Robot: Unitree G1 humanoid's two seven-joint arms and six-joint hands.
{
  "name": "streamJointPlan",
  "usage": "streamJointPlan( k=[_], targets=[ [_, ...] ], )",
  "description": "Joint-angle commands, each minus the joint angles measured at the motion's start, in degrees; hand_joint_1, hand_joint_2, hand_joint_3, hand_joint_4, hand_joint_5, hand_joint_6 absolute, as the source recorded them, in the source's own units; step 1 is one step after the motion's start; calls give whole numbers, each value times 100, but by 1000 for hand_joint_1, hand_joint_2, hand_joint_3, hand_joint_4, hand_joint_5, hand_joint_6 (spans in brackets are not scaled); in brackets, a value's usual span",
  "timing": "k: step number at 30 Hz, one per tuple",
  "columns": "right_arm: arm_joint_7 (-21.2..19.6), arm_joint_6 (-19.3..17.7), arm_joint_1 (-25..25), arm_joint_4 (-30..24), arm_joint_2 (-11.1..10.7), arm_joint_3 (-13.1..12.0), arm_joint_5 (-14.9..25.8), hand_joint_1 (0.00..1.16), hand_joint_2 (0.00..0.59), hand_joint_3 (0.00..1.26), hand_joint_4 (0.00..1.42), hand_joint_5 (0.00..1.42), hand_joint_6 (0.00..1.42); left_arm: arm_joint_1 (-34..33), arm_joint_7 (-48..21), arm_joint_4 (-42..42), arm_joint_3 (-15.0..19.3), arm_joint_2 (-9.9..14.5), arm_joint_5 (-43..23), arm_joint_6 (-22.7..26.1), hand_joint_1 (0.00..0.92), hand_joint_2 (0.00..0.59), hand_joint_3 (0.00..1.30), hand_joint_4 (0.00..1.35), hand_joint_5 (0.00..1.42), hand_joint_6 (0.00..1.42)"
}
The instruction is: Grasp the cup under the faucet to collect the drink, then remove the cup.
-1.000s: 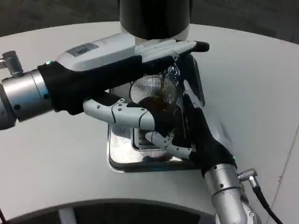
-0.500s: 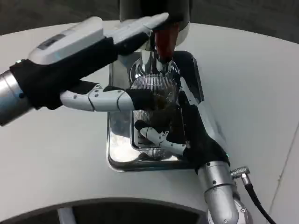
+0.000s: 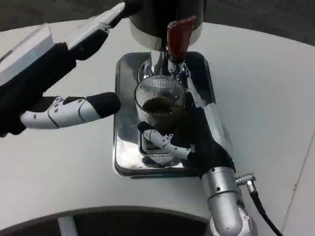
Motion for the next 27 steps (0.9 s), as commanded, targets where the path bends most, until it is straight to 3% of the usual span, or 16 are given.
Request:
streamJointPlan(
  k=[1, 4, 9, 11, 13, 15, 18, 27],
  targets=[
    [-70, -68, -57, 282, 119, -9, 119, 718, 189, 0, 0, 0, 11, 202, 73, -95, 122, 41, -61, -17, 0, 167, 0, 0, 0, 0],
    [-140, -125, -115, 467, 195, -93, 248, 729, 193, 0, 0, 0, 24, 238, 76, -106, 139, 40, -51, 3, 0, 167, 0, 0, 0, 0],
    [-407, -415, -192, 759, 285, -177, 339, 815, 193, 27, 155, 120, 171, 202, 82, -77, 108, 28, -37, 45, 0, 169, 0, 0, 0, 0],
    [-496, -522, -223, 863, 323, -229, 395, 850, 193, 86, 249, 212, 272, 194, 87, -74, 103, 24, -28, 49, 0, 169, 0, 0, 0, 0],
    [-555, -624, -257, 959, 346, -268, 441, 909, 199, 215, 402, 405, 524, 193, 87, -76, 103, 22, -27, 53, 0, 170, 0, 0, 0, 0],
    [-614, -690, -296, 1025, 340, -268, 442, 985, 198, 291, 491, 511, 642, 169, 83, -48, 94, 25, -29, 88, 0, 171, 0, 0, 0, 0],
    [-722, -803, -377, 1157, 348, -287, 451, 1008, 198, 367, 592, 623, 784, 143, 85, -23, 86, 22, -29, 119, 0, 171, 0, 0, 0, 0],
    [-1163, -1043, -437, 1170, 382, -323, 377, 1115, 165, 560, 735, 869, 1145, 149, 76, 11, 81, 18, -25, 161, 0, 173, 0, 0, 0, 0]
  ],
)
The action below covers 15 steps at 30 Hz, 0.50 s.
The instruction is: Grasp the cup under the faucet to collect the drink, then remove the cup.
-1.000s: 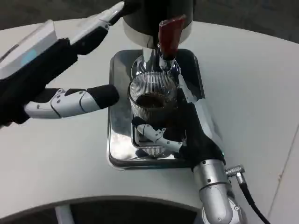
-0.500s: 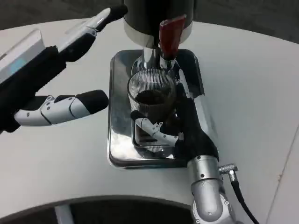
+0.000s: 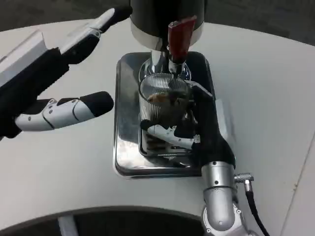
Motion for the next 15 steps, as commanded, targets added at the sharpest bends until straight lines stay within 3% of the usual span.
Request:
streamJointPlan(
  k=[1, 15],
  targets=[
    [-143, -55, 60, 22, 136, 19, 12, 1116, 166, 574, 745, 878, 1154, -13, 71, 12, -13, 12, -24, 3, 0, 173, 0, 0, 0, 0],
    [-278, -38, 427, -673, 174, 135, -100, 1122, 134, 616, 784, 910, 1243, 85, 108, -28, 4, -31, -16, 3, 0, 173, 0, 0, 0, 0]
  ],
)
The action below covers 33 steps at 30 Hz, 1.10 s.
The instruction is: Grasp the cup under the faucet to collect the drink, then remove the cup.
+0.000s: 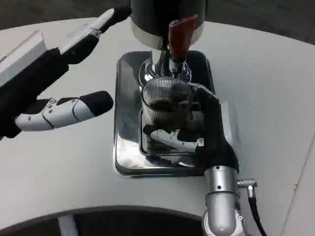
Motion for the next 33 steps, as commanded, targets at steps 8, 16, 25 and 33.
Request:
streamJointPlan(
  k=[8, 16, 25, 33],
  targets=[
    [74, 80, 706, -1016, 187, 234, -148, 1133, 132, 624, 799, 910, 1254, 272, 279, -121, 81, -30, 99, -10, 0, 173, 0, 0, 0, 0],
    [419, 135, 1324, -1752, 92, 500, -208, 1136, 132, 624, 805, 911, 1273, 752, 631, -352, 381, 65, 486, 159, 0, 173, 0, 0, 0, 0],
    [633, 360, 1892, -2651, -64, 613, -264, 1136, 132, 624, 814, 913, 1279, 1746, 720, -656, 734, 249, 1104, 444, 0, 168, 0, 0, 0, 0],
    [882, 463, 2259, -3294, -132, 608, -236, 1137, 132, 624, 821, 921, 1297, 2323, 787, -972, 828, 243, 1422, 581, 0, 166, 0, 0, 0, 0]
  ],
)
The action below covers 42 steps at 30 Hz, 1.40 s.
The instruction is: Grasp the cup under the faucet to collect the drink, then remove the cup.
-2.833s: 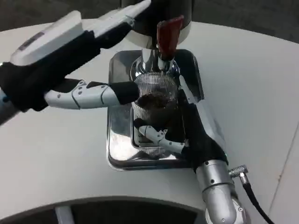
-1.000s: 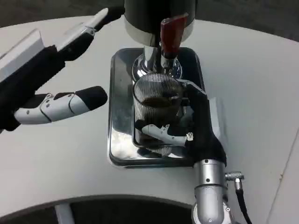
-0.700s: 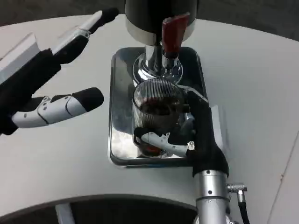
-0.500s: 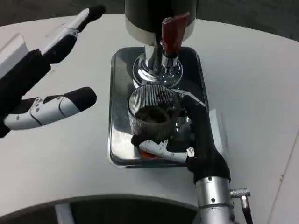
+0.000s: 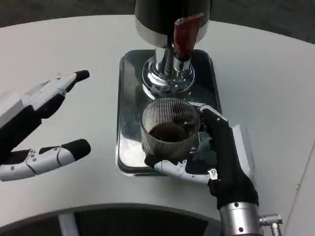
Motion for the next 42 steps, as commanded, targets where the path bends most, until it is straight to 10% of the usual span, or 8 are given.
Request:
streamJointPlan(
  k=[1, 42],
  targets=[
    [122, -37, 198, -536, 99, 19, 40, 1137, 132, 624, 822, 921, 1298, 363, 88, -272, 95, 35, 223, 58, 0, 166, 0, 0, 0, 0],
    [2531, 814, 1769, -4156, -433, 170, 562, 1135, 137, 638, 841, 927, 1327, 1756, 601, -2667, -245, -821, 2193, 1057, 0, 103, 0, 0, 0, 0]
  ],
)
